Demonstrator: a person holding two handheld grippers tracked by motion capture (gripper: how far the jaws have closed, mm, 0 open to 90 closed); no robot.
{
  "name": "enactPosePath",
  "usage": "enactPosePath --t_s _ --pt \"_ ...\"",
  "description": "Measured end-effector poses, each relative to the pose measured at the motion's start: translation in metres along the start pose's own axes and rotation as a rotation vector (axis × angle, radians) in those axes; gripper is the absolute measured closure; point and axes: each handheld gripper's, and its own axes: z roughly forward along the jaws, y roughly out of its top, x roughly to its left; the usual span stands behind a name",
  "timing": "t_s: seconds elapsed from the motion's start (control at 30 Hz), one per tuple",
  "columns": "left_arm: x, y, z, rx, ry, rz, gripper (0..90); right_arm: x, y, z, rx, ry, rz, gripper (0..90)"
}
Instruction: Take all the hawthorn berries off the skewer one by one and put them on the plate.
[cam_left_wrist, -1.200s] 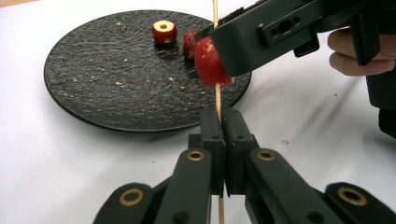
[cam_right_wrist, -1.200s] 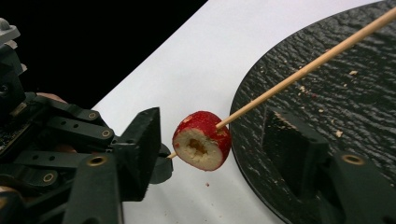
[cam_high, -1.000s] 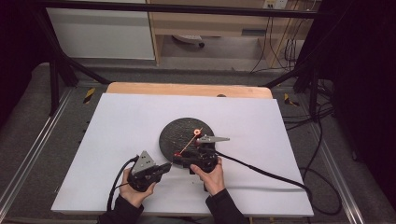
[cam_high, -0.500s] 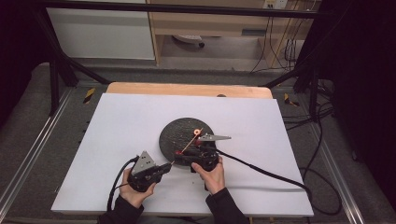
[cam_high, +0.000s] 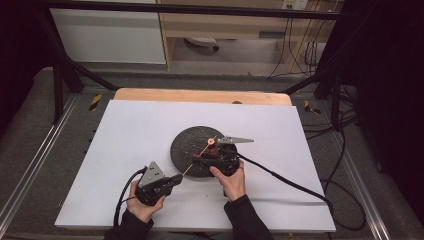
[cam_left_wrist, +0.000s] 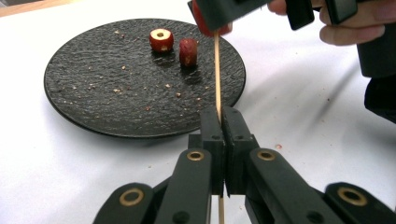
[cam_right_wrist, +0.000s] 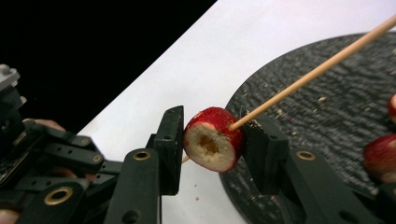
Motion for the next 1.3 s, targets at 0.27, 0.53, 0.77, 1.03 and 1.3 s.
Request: enactPosePath --t_s 0.27,0.53,0.77,1.03,1.3 --pt "0.001 0.000 -0.002 -0.010 0.001 -0.002 88.4 -0.006 0.014 -0.008 -0.022 -0.026 -0.006 61.8" --pt "0.001 0.001 -0.003 -0.016 0.000 -0.002 88.4 -0.011 0.028 -0.016 -0.044 -0.054 -0.011 61.8" --pt "0.002 0.001 -0.005 -0.019 0.000 -0.004 88.4 -0.017 0.039 -0.023 -0.056 -0.077 -0.009 61.9" --pt "0.003 0.000 -0.005 -0.017 0.002 -0.005 88.4 -0.025 0.051 -0.030 -0.078 -0.113 -0.010 61.9" --pt "0.005 0.000 -0.007 -0.018 0.005 -0.011 88.4 -0.033 0.064 -0.042 -0.103 -0.162 -0.031 62.0"
